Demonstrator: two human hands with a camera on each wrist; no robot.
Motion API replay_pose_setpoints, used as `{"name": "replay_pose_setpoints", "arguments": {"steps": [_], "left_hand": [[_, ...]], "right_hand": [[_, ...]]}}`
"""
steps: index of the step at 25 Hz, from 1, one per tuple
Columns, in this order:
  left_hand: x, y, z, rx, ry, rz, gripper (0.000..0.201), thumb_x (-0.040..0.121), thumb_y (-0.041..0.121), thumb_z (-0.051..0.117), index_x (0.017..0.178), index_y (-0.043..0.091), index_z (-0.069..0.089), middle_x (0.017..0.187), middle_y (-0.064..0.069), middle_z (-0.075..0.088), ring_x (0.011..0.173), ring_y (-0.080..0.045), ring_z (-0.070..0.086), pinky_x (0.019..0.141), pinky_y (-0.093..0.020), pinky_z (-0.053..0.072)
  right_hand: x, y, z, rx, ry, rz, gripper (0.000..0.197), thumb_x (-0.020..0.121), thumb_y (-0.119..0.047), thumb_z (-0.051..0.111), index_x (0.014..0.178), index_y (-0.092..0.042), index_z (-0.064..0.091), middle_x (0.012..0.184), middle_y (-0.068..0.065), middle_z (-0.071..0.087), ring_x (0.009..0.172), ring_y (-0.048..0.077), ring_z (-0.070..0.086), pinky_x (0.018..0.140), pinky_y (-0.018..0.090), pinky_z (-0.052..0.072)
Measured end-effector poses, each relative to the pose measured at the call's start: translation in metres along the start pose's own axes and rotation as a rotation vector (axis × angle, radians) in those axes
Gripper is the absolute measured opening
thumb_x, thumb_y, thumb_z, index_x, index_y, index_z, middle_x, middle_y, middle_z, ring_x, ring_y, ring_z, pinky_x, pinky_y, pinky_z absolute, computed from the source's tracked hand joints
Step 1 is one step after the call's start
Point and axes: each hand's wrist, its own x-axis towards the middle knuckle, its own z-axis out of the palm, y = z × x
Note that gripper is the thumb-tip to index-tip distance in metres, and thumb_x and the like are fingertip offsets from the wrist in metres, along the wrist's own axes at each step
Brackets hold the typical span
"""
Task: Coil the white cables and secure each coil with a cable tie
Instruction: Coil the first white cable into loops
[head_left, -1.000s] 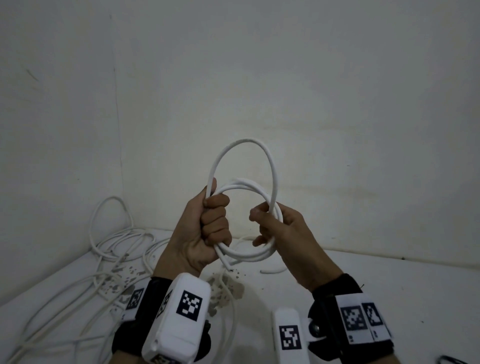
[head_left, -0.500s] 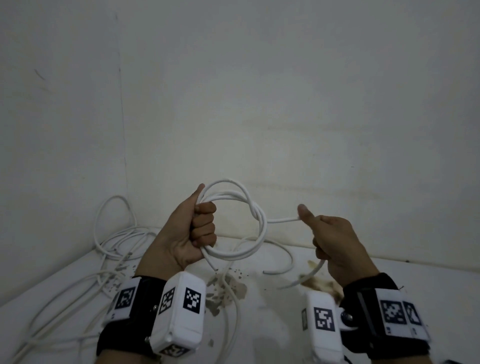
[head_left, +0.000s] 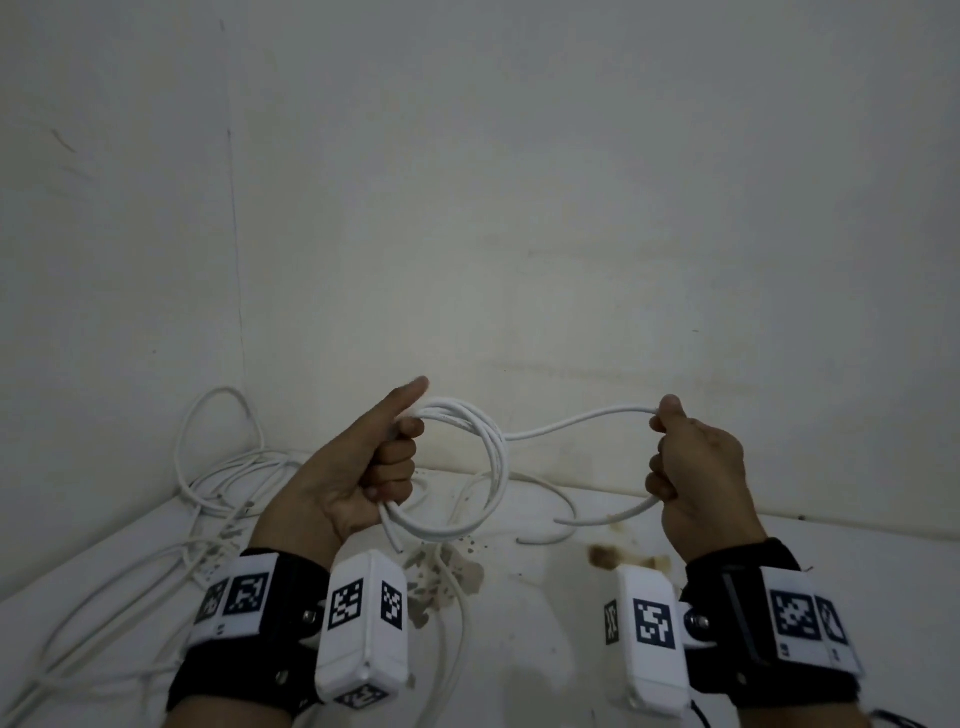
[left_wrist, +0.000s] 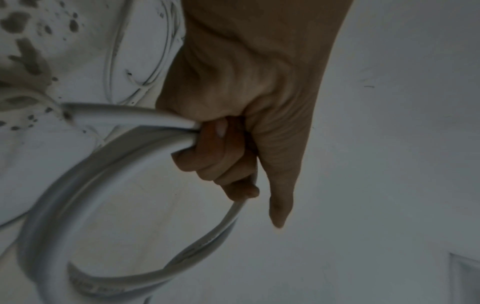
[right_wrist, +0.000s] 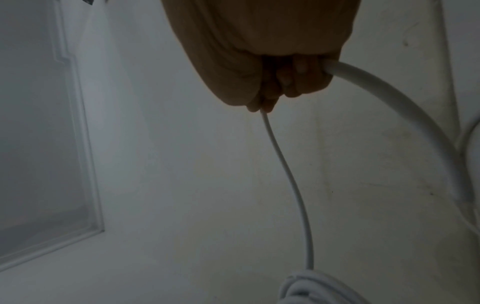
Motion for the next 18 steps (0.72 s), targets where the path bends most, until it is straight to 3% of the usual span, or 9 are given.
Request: {"name": "replay_pose_setpoints", "arguments": {"steps": [3, 6, 9, 12, 14, 16, 18], "left_hand": [[0.001, -0.003, 0.000, 0.039, 0.026, 0.042, 0.036, 0.079, 0.041, 0.069, 0.065, 0.019, 0.044, 0.047, 0.009, 0.015, 0.033, -0.005, 0.012, 0.035, -0.018, 0.009], [0.007, -0.009, 0.001, 0.095, 0.093, 0.053, 0.036, 0.092, 0.044, 0.059, 0.075, 0.014, 0.049, 0.049, 0.008, 0.018, 0.035, -0.005, 0.014, 0.033, -0.018, 0.015], [0.013, -0.014, 0.007, 0.118, 0.152, 0.052, 0.042, 0.096, 0.050, 0.051, 0.075, 0.014, 0.048, 0.048, 0.007, 0.021, 0.035, -0.006, 0.016, 0.032, -0.018, 0.018], [0.018, -0.014, 0.010, -0.021, 0.165, 0.050, 0.044, 0.096, 0.049, 0.052, 0.066, 0.019, 0.039, 0.046, 0.009, 0.020, 0.033, -0.005, 0.015, 0.031, -0.016, 0.017], [0.019, -0.012, 0.009, -0.123, 0.183, 0.054, 0.045, 0.096, 0.045, 0.054, 0.064, 0.020, 0.035, 0.043, 0.009, 0.020, 0.031, -0.005, 0.015, 0.029, -0.016, 0.017], [0.018, -0.008, 0.008, -0.210, 0.215, 0.072, 0.046, 0.097, 0.044, 0.053, 0.063, 0.020, 0.035, 0.041, 0.009, 0.020, 0.029, -0.005, 0.015, 0.029, -0.017, 0.016], [0.018, -0.004, 0.006, -0.284, 0.246, 0.092, 0.046, 0.098, 0.045, 0.052, 0.063, 0.021, 0.035, 0.039, 0.009, 0.020, 0.028, -0.006, 0.015, 0.029, -0.018, 0.015]], "right_hand": [[-0.007, -0.005, 0.006, 0.088, -0.079, 0.009, 0.031, 0.104, -0.026, 0.048, 0.083, -0.008, 0.061, 0.054, -0.004, 0.029, 0.045, 0.010, 0.024, 0.039, 0.022, 0.024], [-0.015, -0.013, 0.012, 0.159, -0.229, 0.044, 0.027, 0.104, -0.019, 0.045, 0.089, -0.005, 0.062, 0.052, -0.006, 0.035, 0.045, 0.009, 0.028, 0.039, 0.021, 0.025], [-0.028, -0.024, 0.019, 0.307, -0.426, 0.126, 0.022, 0.102, -0.011, 0.042, 0.099, -0.002, 0.061, 0.060, -0.001, 0.048, 0.051, 0.012, 0.041, 0.044, 0.023, 0.041], [-0.039, -0.031, 0.019, 0.407, -0.617, 0.153, 0.015, 0.097, -0.003, 0.050, 0.103, 0.001, 0.063, 0.073, 0.006, 0.061, 0.064, 0.017, 0.059, 0.067, 0.030, 0.062], [-0.042, -0.032, 0.014, 0.327, -0.722, 0.105, 0.023, 0.089, -0.003, 0.058, 0.110, 0.003, 0.064, 0.086, 0.009, 0.071, 0.078, 0.021, 0.067, 0.081, 0.037, 0.062], [-0.045, -0.032, 0.012, 0.083, -0.759, -0.002, 0.030, 0.086, -0.005, 0.063, 0.116, 0.001, 0.065, 0.097, 0.010, 0.076, 0.083, 0.023, 0.070, 0.078, 0.037, 0.061], [-0.049, -0.033, 0.013, -0.148, -0.704, -0.110, 0.031, 0.092, -0.001, 0.062, 0.122, -0.006, 0.059, 0.096, 0.011, 0.077, 0.076, 0.025, 0.071, 0.069, 0.035, 0.059]]}}
